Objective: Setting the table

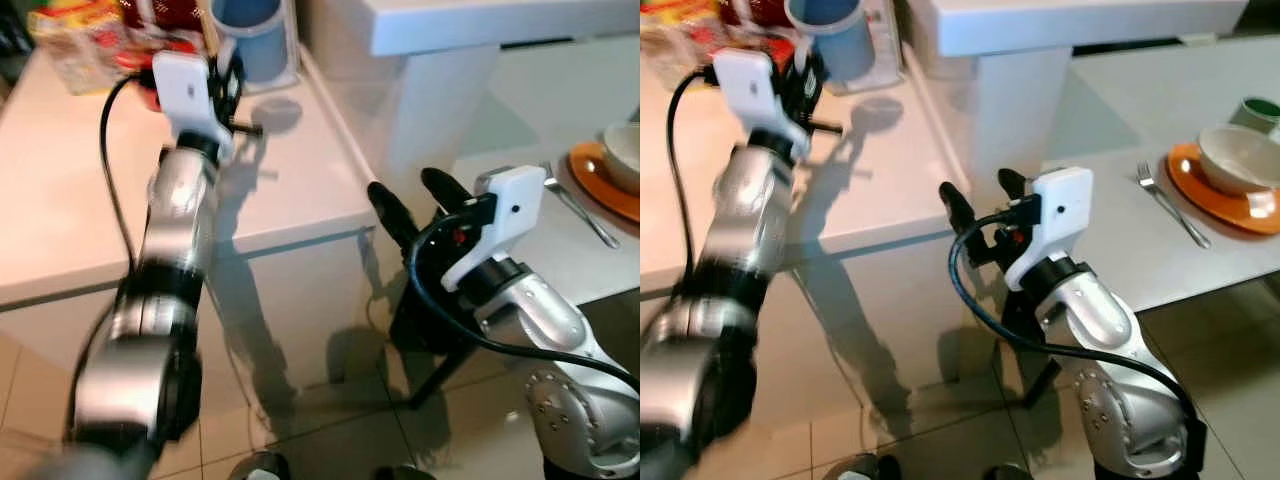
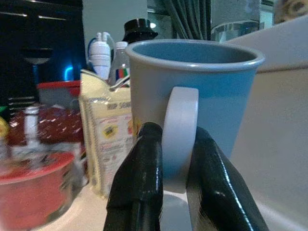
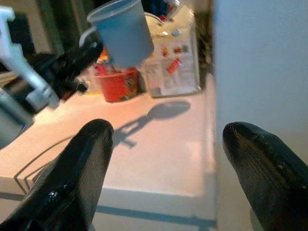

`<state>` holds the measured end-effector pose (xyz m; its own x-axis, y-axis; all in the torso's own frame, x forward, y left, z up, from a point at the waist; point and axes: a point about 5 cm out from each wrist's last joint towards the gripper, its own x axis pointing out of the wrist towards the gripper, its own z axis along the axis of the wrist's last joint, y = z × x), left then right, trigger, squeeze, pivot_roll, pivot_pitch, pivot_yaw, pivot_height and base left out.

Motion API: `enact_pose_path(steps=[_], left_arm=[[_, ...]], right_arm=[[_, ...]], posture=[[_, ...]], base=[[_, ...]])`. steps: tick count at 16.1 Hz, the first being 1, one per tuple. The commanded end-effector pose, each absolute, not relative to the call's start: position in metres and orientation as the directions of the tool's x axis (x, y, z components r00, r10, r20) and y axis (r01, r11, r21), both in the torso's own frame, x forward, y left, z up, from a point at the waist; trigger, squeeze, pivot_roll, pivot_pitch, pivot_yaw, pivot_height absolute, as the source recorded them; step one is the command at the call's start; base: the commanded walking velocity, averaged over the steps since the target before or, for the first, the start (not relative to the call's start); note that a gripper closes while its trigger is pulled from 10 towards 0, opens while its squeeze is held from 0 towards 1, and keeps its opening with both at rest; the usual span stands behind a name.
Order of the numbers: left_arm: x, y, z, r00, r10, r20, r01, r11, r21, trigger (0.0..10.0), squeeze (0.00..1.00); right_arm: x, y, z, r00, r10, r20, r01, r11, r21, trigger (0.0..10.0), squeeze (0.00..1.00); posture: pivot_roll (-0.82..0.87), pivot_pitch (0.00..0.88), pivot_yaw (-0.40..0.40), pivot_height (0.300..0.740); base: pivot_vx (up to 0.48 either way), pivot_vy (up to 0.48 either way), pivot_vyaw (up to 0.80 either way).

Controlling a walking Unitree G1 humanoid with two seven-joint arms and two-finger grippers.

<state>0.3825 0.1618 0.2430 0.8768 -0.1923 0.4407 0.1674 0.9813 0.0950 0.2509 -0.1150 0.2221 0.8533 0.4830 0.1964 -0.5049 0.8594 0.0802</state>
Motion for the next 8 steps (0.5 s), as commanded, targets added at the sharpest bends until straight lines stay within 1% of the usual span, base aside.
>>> enact_pose_path(steps=[1,3,5,6,7,8], left_arm=[[0.374,0.160,0.246,0.874,-0.208,0.439,0.184,0.978,0.096,10.0,0.00],[0.333,0.162,0.218,0.903,-0.231,0.362,0.192,0.971,0.141,10.0,0.00],[0.320,0.161,0.218,0.897,-0.241,0.371,0.195,0.968,0.158,10.0,0.00],[0.301,0.157,0.219,0.892,-0.251,0.375,0.198,0.964,0.176,10.0,0.00],[0.292,0.152,0.219,0.899,-0.254,0.357,0.203,0.963,0.176,10.0,0.00],[0.285,0.151,0.218,0.909,-0.243,0.340,0.196,0.966,0.166,10.0,0.00]], right_arm=[[0.252,-0.115,0.219,0.851,0.487,0.197,-0.509,0.858,0.075,10.0,0.00],[0.252,-0.118,0.211,0.860,0.476,0.181,-0.495,0.865,0.077,10.0,0.00],[0.250,-0.120,0.209,0.862,0.476,0.178,-0.494,0.866,0.080,10.0,0.00],[0.251,-0.121,0.207,0.863,0.472,0.183,-0.491,0.868,0.079,10.0,0.00],[0.253,-0.123,0.205,0.866,0.463,0.187,-0.484,0.871,0.084,10.0,0.00],[0.254,-0.123,0.203,0.867,0.462,0.184,-0.482,0.872,0.082,10.0,0.00]], posture=[[-0.05,0.000,0.037,0.740],[-0.03,0.000,0.027,0.740],[-0.03,0.000,0.020,0.740],[-0.01,0.000,0.009,0.740],[-0.01,0.000,0.003,0.740],[0.00,0.000,-0.002,0.740]], base=[[0.000,0.000,0.00],[0.000,0.000,0.00],[0.000,0.000,0.00],[0.000,0.000,0.00],[0.000,0.000,0.00],[0.000,-0.412,0.00]])
